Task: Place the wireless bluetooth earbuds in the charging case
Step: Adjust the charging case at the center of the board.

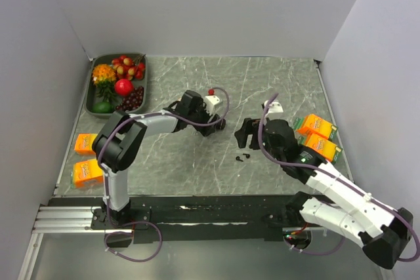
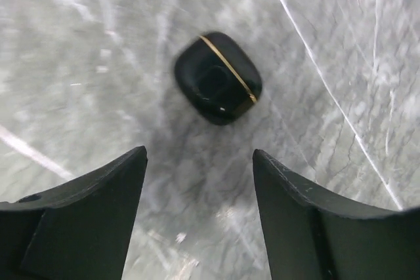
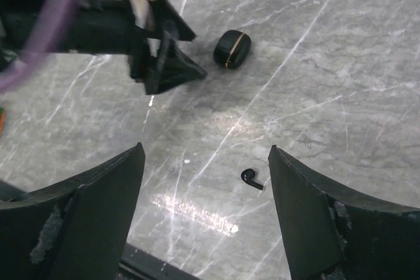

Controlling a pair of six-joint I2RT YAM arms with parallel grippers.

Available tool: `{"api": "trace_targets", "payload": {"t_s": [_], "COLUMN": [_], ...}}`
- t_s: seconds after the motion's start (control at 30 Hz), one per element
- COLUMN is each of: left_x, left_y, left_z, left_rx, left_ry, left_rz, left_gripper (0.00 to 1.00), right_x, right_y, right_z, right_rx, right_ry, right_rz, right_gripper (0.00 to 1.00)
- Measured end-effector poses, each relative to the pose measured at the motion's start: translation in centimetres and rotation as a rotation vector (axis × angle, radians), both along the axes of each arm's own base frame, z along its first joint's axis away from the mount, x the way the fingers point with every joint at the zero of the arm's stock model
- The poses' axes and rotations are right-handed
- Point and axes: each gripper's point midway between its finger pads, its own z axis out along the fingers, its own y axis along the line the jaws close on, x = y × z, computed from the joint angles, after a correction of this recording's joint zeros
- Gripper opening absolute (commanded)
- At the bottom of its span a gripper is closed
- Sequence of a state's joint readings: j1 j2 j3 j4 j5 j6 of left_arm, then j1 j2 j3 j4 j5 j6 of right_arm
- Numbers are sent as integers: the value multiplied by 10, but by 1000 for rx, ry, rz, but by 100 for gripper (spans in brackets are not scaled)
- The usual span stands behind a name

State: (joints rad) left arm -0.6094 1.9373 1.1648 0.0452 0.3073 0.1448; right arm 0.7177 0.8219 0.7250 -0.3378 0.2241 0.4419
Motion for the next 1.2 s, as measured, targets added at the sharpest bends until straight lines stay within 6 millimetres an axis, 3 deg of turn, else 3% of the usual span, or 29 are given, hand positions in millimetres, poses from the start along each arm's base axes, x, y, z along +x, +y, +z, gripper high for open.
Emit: {"api": "trace_targets", "payload": {"t_s": [0.07, 0.1, 0.17, 0.2, 0.3, 0.47, 0.73, 0.93, 1.2], "left_x": [3, 5, 10, 13, 23, 40, 51, 57, 55], "left_y": [4, 7, 11, 11, 11, 12, 24, 21, 5], "left_z": [11, 19, 35, 40, 55, 47, -9, -6, -1], "left_rx": [-17, -29, -57, -75, -133, -211, -194, -234, -286], "left_ry": [-7, -13, -30, -33, -39, 10, 113, 106, 106], "left_rz": [36, 53, 106, 127, 223, 404, 622, 663, 651], "left_gripper": [64, 55, 45, 35, 19, 4, 1, 1, 1], "right_x": [5, 9, 17, 22, 36, 59, 110, 135, 139], "right_y": [1, 2, 4, 5, 9, 16, 30, 46, 49], "right_z": [-13, -21, -37, -46, -69, -103, -122, -137, -167], "right_rx": [-6, -11, -11, -11, -15, -39, -30, -27, -65], "right_ry": [20, 38, 68, 88, 146, 235, 294, 330, 399], "right_rz": [-23, -35, -62, -77, -116, -151, -184, -169, -167], "right_gripper": [63, 49, 33, 21, 0, 0, 0, 0, 0]}}
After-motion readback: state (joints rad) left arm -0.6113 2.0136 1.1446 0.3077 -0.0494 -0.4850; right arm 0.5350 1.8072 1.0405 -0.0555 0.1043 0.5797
